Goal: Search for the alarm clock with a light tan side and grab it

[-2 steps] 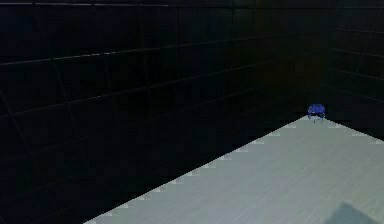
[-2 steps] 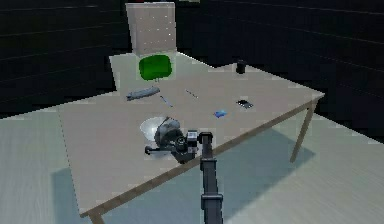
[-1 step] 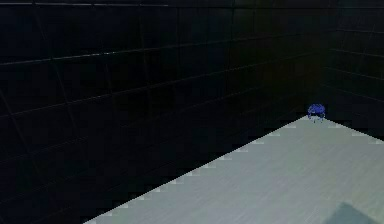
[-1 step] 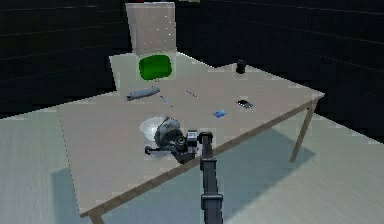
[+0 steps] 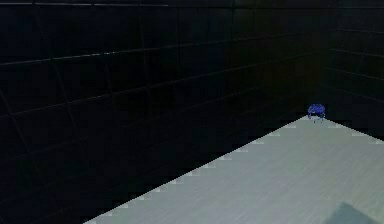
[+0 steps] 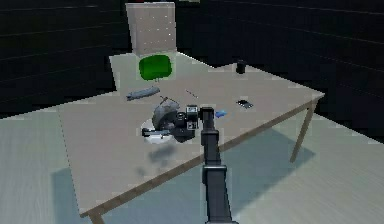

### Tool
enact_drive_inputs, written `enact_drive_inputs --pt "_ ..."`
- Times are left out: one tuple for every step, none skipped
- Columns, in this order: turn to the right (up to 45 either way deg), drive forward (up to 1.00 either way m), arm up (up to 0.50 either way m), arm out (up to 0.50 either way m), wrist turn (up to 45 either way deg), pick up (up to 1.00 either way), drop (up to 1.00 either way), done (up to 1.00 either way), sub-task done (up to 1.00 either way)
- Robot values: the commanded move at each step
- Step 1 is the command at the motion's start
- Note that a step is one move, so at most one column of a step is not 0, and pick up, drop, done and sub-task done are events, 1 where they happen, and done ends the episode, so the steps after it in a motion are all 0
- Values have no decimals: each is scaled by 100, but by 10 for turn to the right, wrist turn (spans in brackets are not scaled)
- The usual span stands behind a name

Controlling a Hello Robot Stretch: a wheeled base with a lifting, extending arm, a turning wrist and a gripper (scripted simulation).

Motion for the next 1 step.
enact_drive_inputs --pt "0 0 0 0 0 0 0 100 0"
